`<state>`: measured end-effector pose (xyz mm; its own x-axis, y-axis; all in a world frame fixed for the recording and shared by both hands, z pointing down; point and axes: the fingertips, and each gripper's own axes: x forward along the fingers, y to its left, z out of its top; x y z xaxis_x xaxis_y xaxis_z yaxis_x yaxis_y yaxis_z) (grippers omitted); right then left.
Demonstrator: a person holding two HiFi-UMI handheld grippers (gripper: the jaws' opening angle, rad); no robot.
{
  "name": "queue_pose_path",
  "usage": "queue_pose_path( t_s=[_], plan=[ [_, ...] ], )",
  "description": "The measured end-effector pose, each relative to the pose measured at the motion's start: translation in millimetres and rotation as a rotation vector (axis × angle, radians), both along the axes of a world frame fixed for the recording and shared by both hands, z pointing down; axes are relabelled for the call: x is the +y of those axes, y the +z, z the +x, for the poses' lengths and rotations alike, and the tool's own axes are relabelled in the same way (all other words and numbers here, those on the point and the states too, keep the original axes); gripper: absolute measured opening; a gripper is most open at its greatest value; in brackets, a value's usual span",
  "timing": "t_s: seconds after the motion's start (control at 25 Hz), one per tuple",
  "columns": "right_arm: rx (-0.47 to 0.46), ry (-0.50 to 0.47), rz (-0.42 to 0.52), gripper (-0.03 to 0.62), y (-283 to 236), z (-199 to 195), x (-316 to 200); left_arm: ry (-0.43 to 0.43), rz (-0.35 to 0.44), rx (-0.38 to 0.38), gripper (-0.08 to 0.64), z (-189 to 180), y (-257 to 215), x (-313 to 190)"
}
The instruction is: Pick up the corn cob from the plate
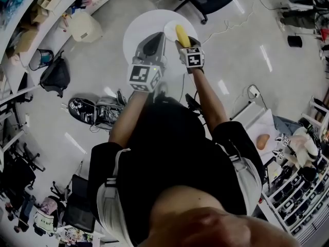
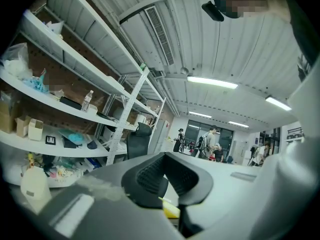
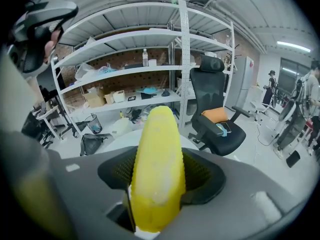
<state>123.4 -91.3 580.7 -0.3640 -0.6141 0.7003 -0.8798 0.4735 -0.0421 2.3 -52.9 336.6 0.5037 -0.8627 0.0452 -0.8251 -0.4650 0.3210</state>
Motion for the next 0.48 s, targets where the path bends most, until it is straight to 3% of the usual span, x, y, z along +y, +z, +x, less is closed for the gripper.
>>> queue_pose_path(
  t_s=[0.48],
  plan=[
    [-0.049,0.030,0.060,0.262,-39,4,23,0.000,0.020,-0.021,0.000,-3,-6,10]
  ],
)
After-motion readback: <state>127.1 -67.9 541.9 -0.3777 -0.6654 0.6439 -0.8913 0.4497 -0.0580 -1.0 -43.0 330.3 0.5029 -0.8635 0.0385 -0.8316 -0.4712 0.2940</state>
